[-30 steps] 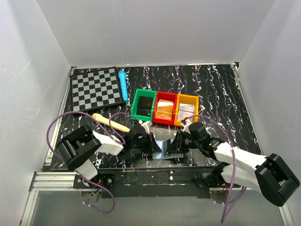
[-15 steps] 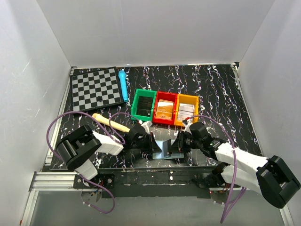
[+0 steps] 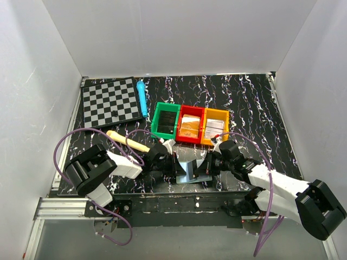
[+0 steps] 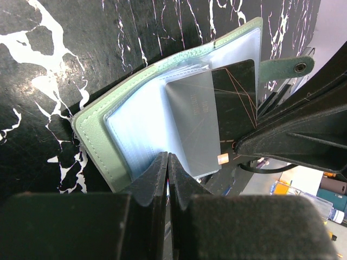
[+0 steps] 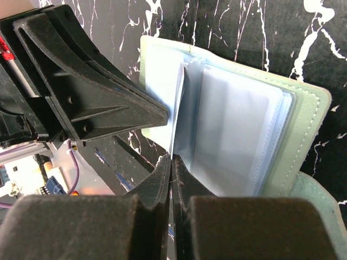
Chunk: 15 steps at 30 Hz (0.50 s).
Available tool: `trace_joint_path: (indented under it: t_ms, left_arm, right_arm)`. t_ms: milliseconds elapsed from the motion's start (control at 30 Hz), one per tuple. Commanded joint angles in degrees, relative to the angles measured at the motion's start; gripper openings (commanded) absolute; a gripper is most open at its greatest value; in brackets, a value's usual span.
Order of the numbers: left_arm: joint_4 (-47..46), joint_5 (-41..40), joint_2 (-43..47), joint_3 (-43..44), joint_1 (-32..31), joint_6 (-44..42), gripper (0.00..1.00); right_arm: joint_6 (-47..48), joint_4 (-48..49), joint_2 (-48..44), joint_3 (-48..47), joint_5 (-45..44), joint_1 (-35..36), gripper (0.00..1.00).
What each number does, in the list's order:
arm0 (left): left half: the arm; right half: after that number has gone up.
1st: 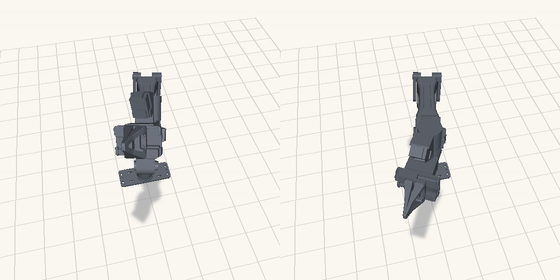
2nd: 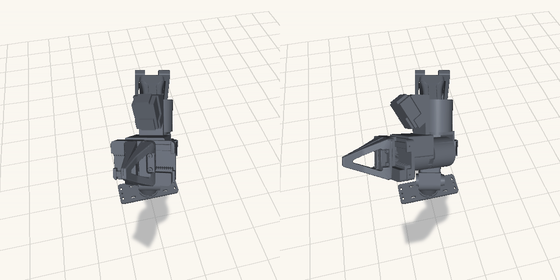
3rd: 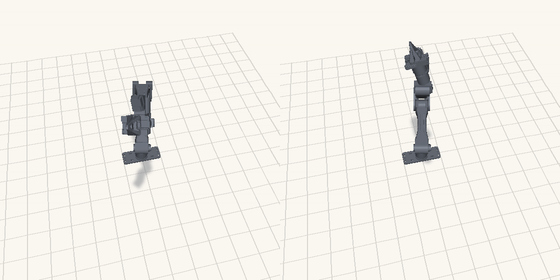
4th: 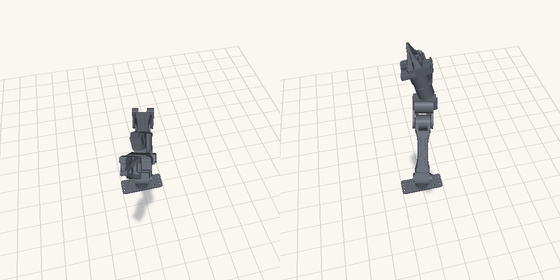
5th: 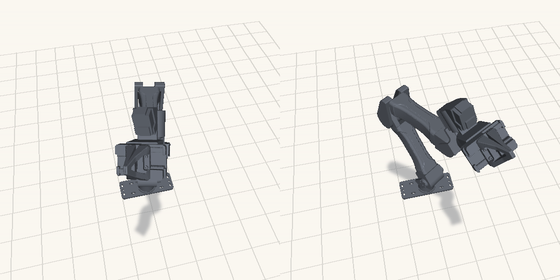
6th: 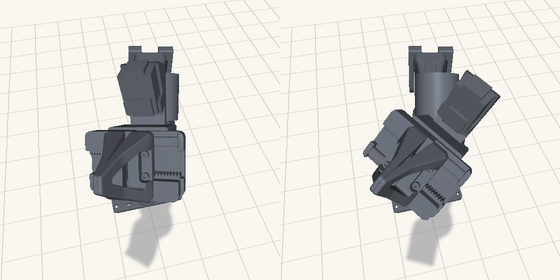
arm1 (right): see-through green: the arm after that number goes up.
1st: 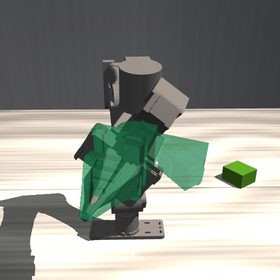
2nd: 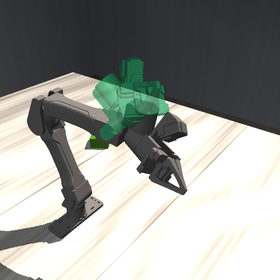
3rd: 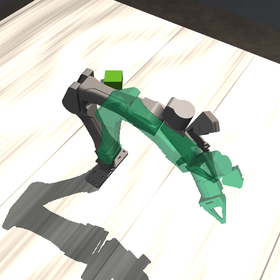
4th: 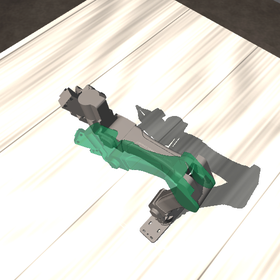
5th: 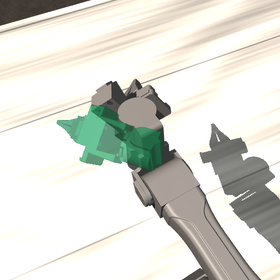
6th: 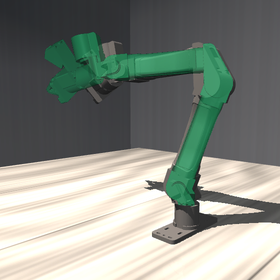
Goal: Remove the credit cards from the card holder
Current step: Remove the credit card from the card holder.
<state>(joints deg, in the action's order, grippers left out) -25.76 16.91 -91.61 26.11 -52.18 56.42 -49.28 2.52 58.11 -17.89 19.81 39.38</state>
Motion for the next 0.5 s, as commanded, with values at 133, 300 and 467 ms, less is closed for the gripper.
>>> trace_joint_path:
  t_ms: [133, 300, 467]
  left_arm:
    - [7.6, -3.4, -1.6, -2.3, 0.3, -1.9, 0.0]
    - [7.5, -3.5, -1.2, -2.6, 0.3, -1.9, 0.0]
    - [7.5, -3.7, -0.8, -2.7, 0.3, -1.8, 0.0]
  right_arm:
    - [1.6, -2.3, -2.6, -1.4, 0.0, -0.7, 0.01]
    - [2.3, -5.8, -4.1, -2.1, -0.5, -1.1, 0.01]
    - [3.0, -8.8, -5.7, -2.9, -1.1, -1.4, 0.01]
